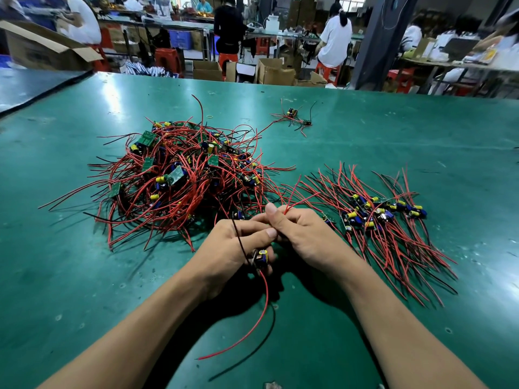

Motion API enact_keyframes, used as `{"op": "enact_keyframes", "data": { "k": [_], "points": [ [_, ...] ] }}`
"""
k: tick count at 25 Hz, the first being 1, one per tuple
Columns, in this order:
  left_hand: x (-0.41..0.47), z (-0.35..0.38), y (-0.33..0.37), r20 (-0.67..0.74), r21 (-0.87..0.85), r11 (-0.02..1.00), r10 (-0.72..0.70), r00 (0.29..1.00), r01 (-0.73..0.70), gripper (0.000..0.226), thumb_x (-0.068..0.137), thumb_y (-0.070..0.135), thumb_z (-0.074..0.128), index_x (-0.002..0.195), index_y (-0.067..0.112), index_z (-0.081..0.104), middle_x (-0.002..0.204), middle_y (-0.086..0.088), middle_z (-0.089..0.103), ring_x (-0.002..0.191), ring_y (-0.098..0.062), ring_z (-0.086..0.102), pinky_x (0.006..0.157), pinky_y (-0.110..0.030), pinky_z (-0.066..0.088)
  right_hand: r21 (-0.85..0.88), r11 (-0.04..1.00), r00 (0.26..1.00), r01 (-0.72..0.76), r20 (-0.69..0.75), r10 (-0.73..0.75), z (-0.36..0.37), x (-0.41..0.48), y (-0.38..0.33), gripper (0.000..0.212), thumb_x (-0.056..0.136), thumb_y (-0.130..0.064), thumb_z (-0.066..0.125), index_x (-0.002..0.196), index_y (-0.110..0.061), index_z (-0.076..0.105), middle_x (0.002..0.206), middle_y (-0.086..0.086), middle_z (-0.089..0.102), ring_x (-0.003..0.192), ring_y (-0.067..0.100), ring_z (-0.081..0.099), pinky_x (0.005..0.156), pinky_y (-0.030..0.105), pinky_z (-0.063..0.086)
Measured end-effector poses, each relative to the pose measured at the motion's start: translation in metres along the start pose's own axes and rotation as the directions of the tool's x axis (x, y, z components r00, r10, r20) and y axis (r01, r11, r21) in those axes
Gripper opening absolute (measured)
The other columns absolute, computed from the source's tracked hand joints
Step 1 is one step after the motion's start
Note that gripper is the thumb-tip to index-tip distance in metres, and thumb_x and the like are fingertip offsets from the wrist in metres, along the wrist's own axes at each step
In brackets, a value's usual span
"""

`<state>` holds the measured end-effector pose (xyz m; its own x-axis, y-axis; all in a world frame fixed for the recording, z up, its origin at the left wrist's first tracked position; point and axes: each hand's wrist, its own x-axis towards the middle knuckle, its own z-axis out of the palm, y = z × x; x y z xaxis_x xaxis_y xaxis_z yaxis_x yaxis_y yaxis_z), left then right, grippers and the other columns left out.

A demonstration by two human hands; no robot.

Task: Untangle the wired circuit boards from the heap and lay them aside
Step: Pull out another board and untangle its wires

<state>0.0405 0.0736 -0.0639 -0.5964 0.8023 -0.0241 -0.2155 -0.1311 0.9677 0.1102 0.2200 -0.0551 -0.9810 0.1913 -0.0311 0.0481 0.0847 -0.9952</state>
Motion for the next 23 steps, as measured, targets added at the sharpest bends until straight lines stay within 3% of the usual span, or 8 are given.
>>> {"op": "enact_keyframes", "data": {
  "k": [3,5,8,11,13,15,19,23],
  "points": [
    [0.0,0.001,0.001,-0.003,0.027,0.999,-0.025,1.0,0.025,0.015,0.082,0.017,0.067,0.078,0.003,0.074,0.058,-0.012,0.062,0.044,-0.02,0.056,0.049,-0.027,0.051,-0.303,0.952,0.974,0.055,-0.192,-0.117,-0.007,0.003,0.001,0.05,0.096,-0.055,0.045,0.095,-0.02,0.08,0.078,-0.018,0.068,0.077,-0.006,0.061,0.077,0.017,0.042],
    [0.0,0.001,0.001,0.002,0.03,0.999,-0.03,1.0,0.029,0.016,0.083,0.016,0.067,0.078,0.002,0.073,0.058,-0.012,0.062,0.043,-0.02,0.057,0.049,-0.026,0.051,-0.355,0.933,0.948,0.066,-0.27,-0.169,-0.012,0.002,0.0,0.043,0.101,-0.048,0.046,0.096,-0.021,0.079,0.063,-0.031,0.059,0.066,-0.014,0.055,0.066,0.007,0.037],
    [-0.002,0.002,0.003,0.027,0.037,0.999,-0.037,0.999,0.036,0.017,0.086,0.014,0.065,0.081,0.0,0.071,0.059,-0.012,0.062,0.044,-0.021,0.058,0.048,-0.022,0.048,-0.342,0.935,0.888,0.096,-0.395,-0.235,-0.019,0.002,0.002,0.041,0.105,-0.04,0.046,0.096,-0.014,0.077,0.05,-0.032,0.052,0.053,-0.013,0.052,0.054,0.007,0.037],
    [-0.004,0.002,0.004,0.054,-0.009,0.998,-0.069,0.996,0.07,0.018,0.086,0.014,0.063,0.087,-0.003,0.069,0.062,-0.013,0.064,0.049,-0.023,0.063,0.051,-0.024,0.051,-0.177,0.98,0.877,0.093,-0.452,-0.165,-0.011,0.006,0.002,0.051,0.105,-0.045,0.043,0.078,-0.016,0.075,0.043,-0.016,0.043,0.039,0.001,0.038,0.046,0.012,0.026],
    [-0.004,0.003,0.003,0.052,-0.063,0.994,-0.086,0.995,0.089,0.022,0.085,0.015,0.063,0.093,-0.006,0.067,0.067,-0.016,0.066,0.055,-0.025,0.067,0.054,-0.028,0.055,0.172,0.983,0.911,0.07,-0.412,0.008,-0.006,0.008,-0.003,0.059,0.104,-0.048,0.043,0.062,-0.018,0.071,0.048,-0.007,0.034,0.037,0.005,0.027,0.04,0.018,0.023],
    [-0.003,0.003,0.001,0.033,-0.103,0.991,-0.086,0.996,0.089,0.026,0.083,0.012,0.063,0.1,-0.007,0.066,0.069,-0.019,0.067,0.058,-0.029,0.068,0.054,-0.03,0.056,0.406,0.914,0.942,0.006,-0.31,0.132,-0.006,0.008,-0.007,0.061,0.103,-0.05,0.044,0.056,-0.018,0.066,0.052,-0.004,0.033,0.034,0.005,0.024,0.036,0.015,0.02],
    [-0.002,0.006,-0.001,-0.001,-0.091,0.995,-0.048,0.999,0.048,0.015,0.09,-0.002,0.058,0.089,0.004,0.071,0.075,-0.024,0.068,0.057,-0.03,0.067,0.055,-0.032,0.057,0.397,0.917,0.957,-0.05,-0.245,0.158,-0.006,0.007,-0.007,0.06,0.102,-0.05,0.044,0.055,-0.019,0.064,0.051,-0.006,0.035,0.032,0.003,0.024,0.035,0.014,0.019],
    [-0.002,0.011,-0.004,-0.043,-0.009,1.0,0.017,0.999,-0.017,0.017,0.089,0.008,0.063,0.079,0.014,0.076,0.068,-0.017,0.068,0.051,-0.025,0.064,0.048,-0.028,0.053,0.314,0.947,0.955,-0.071,-0.252,0.156,0.0,0.007,-0.005,0.061,0.102,-0.053,0.044,0.058,-0.02,0.071,0.047,-0.006,0.035,0.034,0.005,0.027,0.042,0.017,0.023]
  ]
}}
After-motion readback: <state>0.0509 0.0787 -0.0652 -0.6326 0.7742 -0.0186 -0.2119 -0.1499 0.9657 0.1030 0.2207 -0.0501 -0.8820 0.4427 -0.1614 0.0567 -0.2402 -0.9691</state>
